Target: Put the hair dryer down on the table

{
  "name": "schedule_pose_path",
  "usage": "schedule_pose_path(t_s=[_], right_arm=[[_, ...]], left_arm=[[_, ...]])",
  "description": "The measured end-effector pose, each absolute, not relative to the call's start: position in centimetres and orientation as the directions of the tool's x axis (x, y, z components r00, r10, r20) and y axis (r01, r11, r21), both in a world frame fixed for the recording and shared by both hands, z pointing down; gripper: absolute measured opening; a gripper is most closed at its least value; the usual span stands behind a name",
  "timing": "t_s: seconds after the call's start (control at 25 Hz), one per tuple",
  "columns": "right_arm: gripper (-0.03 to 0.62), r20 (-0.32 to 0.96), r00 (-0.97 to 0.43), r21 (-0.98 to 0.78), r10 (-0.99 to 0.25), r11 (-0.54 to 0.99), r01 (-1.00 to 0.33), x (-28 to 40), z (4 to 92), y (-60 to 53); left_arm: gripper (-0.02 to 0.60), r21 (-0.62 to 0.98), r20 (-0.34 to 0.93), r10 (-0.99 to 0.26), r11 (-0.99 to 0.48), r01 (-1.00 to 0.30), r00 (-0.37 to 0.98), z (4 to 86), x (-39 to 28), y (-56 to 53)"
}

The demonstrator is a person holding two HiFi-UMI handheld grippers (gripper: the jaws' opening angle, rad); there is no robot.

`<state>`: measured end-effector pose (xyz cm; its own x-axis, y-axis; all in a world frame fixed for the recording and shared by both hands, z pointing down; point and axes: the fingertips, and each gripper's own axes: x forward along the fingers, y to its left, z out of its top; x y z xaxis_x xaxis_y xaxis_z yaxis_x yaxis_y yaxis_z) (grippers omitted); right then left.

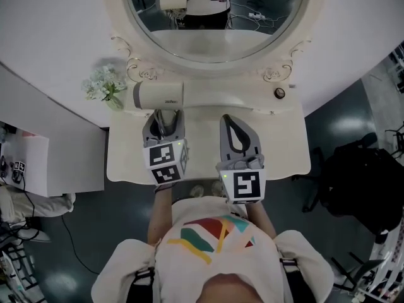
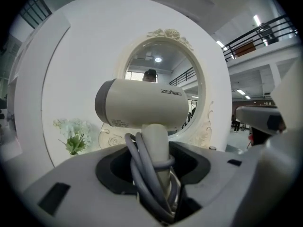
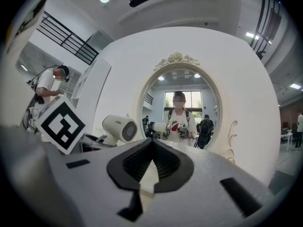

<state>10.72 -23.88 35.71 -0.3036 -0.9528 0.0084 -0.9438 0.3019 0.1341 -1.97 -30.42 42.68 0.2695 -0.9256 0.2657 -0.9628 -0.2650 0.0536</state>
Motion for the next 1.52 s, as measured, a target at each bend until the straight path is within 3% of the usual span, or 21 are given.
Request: schedule_pose_path(t_s=[0.68, 1.12, 1.52], right_arm=[[0.000, 0.034, -0.268, 0.132, -0.963, 0.270, -0.954, 11.8, 36.8, -24.2], [0.000, 0.063, -0.222, 0.162, -0.973, 0.229, -0.960, 13.5, 37.3, -24.1], [0.000, 0.105, -0.183, 0.188, -0.978, 0.200, -0.962, 14.8, 38.0, -24.4]], left_arm=[[0.199, 0.042, 0.542, -0.798, -0.287, -0.957, 0.263, 54.6, -0.9, -31.4], [0.199, 0.028, 0.631, -0.724, -0.337, -0.941, 0.278, 61.0, 0.5, -31.7], [0.199, 0.120, 0.714, -0.631, -0.316, -0.941, 0.303, 63.9, 2.1, -31.0]])
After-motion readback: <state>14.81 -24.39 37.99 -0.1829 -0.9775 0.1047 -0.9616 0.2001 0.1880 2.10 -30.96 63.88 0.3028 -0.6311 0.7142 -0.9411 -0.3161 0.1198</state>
